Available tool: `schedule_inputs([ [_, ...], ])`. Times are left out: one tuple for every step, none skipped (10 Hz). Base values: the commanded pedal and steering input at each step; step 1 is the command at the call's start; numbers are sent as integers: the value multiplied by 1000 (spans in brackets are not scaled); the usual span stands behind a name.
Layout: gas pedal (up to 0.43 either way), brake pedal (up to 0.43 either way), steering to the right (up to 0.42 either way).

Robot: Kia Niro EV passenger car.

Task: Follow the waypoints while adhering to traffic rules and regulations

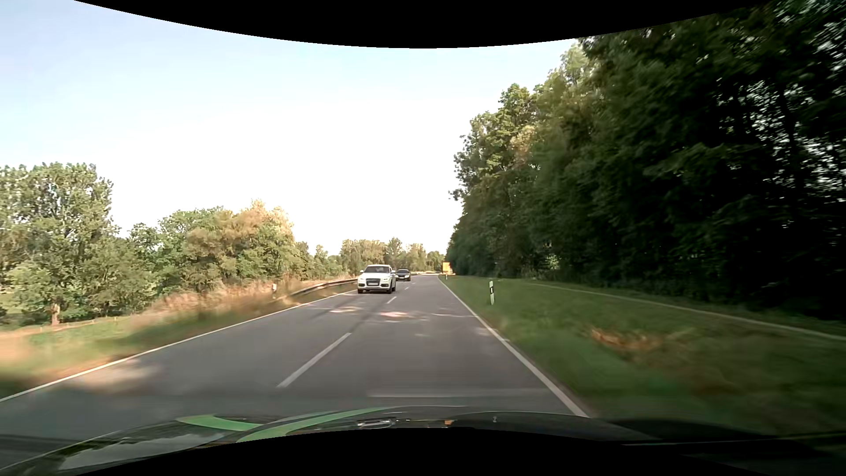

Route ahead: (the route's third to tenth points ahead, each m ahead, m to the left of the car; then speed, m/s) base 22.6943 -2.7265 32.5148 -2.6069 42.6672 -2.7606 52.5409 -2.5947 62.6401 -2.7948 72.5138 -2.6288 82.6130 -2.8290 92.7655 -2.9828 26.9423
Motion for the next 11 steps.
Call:
schedule_inputs([
  [220, 0, 0],
  [220, 0, 0],
  [209, 0, 0],
  [209, 0, 0],
  [209, 0, 0],
  [209, 0, 0],
  [209, 0, 0],
  [209, 0, 0],
  [209, 0, 0],
  [209, 0, 0],
  [209, 0, 0],
])
